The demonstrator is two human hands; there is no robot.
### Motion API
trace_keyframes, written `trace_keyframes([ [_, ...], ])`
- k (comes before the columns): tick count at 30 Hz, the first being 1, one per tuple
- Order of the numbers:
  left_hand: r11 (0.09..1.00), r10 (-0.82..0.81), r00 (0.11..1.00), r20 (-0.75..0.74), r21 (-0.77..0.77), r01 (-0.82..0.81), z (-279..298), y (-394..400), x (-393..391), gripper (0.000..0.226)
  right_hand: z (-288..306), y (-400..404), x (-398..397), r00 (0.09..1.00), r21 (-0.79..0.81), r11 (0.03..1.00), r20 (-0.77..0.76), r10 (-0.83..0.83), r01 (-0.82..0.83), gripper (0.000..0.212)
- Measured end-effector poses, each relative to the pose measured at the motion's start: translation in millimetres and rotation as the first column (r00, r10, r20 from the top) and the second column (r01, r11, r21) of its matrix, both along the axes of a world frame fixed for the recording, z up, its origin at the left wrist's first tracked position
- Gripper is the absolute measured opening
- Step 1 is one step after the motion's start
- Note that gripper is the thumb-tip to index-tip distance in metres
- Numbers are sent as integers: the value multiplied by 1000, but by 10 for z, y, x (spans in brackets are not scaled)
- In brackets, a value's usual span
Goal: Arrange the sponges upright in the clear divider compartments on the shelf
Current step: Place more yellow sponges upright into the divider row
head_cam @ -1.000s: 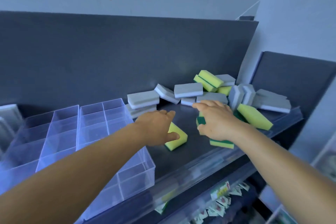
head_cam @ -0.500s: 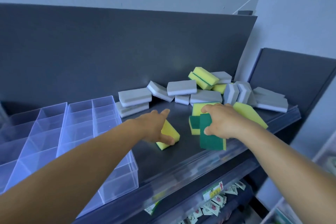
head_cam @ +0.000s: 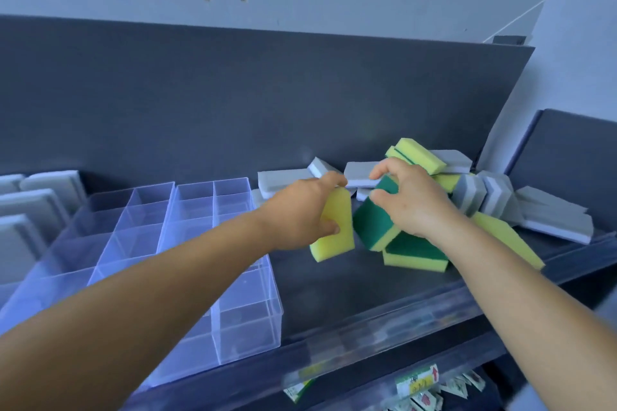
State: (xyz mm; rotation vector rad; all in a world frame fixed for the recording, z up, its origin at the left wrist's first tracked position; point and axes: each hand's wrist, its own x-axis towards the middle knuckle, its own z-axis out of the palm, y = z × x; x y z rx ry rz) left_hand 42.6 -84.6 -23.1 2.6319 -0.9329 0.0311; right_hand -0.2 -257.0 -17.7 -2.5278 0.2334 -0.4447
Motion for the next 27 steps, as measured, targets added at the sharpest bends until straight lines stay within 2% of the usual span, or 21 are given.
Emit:
trace_keyframes([
  [3, 995, 80, 994, 70, -59, -76, 132, 176, -63, 59, 69, 206, 108, 995, 132, 987, 63, 82, -89, 17],
  [6, 983, 160, 980, 122, -112, -146, 251, 455, -82, 51, 204, 485, 149, 972, 320, 918, 70, 223, -233, 17],
  [8, 971, 214, 968, 134, -140, -196, 320, 685, -106, 49, 306, 683, 130, 941, 444, 835, 65, 333, -326, 18],
  [11, 951, 280, 949, 146, -175, -253, 420, 1071, -172, 47, 429, 997, 88, 847, 598, 655, 79, 526, -462, 25],
  [13, 937, 319, 936, 146, -198, -288, 478, 1371, -233, 46, 488, 1248, 61, 794, 618, 589, 97, 600, -520, 35],
  [20, 884, 450, 881, 144, -214, -416, 556, 2391, -543, 41, 557, 2229, -82, 623, 526, 500, 75, 778, -688, 60],
  [23, 867, 473, 875, 106, -231, -441, 526, 2805, -670, 40, 523, 2670, -132, 577, 528, 456, 80, 813, -716, 51],
  [27, 850, 498, 863, 82, -247, -466, 451, 3294, -808, 38, 460, 3174, -193, 586, 516, 469, 82, 806, -717, 27],
])
